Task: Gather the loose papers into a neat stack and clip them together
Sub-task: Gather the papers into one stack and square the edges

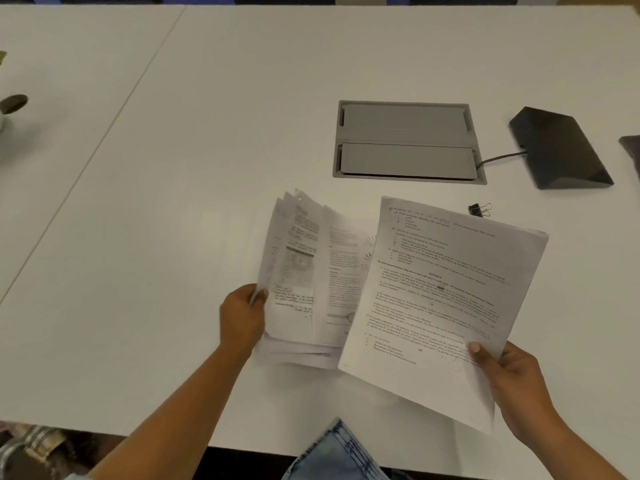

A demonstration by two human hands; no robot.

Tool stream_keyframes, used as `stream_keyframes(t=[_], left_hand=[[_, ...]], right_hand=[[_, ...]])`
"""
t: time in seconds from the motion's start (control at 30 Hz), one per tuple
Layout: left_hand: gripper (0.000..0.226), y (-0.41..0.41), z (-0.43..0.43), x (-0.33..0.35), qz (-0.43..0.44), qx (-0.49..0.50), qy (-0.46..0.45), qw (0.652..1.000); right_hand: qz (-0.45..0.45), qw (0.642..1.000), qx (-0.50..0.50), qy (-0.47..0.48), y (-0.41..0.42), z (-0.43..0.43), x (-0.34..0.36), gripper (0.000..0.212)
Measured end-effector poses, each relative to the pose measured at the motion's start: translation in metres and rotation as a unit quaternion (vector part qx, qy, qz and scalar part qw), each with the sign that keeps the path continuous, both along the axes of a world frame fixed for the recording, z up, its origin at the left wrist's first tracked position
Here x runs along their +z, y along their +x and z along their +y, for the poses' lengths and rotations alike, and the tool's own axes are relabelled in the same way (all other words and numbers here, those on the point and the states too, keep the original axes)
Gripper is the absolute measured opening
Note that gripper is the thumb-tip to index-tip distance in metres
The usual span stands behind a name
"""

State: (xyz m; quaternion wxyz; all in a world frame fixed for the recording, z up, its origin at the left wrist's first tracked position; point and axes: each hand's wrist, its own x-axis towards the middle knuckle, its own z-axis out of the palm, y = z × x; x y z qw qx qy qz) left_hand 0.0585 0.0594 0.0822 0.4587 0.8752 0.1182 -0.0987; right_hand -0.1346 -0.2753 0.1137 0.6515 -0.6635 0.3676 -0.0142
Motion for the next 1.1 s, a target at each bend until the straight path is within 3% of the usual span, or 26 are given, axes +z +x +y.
stream_keyframes(t=[0.1, 0.27, 0.4, 0.47, 0.63, 0.93, 1.1], left_hand=[[0.035, -0.005, 0.014, 0.008, -0.024, 0.033, -0.017, 0.999], [0.021, -0.009, 0.014, 0.007, 0.011, 0.0, -0.028, 1.0], [0.019, -0.019, -0.01, -0.002, 0.01, -0.09, 0.003, 0.996], [0.02, -0.024, -0.019, -0.008, 0.014, -0.094, 0.01, 0.995], [0.025, -0.028, -0.014, 0.0, -0.011, -0.055, -0.03, 0.998], [0.025, -0.023, 0.059, 0.021, -0.043, 0.047, -0.001, 0.998], [0.022, -0.028, 0.078, 0.058, -0.09, 0.115, -0.06, 0.987]], right_hand=[[-0.001, 1.0, -0.006, 0.012, 0.0, 0.002, 0.002, 0.095], [-0.004, 1.0, -0.007, 0.016, 0.0, 0.009, -0.001, 0.089], [0.007, 1.0, -0.015, 0.015, 0.003, 0.013, -0.005, 0.027], [0.017, 1.0, -0.01, 0.006, 0.004, 0.012, -0.007, 0.015], [0.021, 1.0, -0.01, -0.007, 0.005, 0.012, -0.004, 0.012], [0.036, 0.999, -0.016, -0.01, -0.003, 0.014, -0.006, 0.012], [0.036, 0.999, -0.022, -0.008, -0.002, 0.014, -0.006, 0.012]])
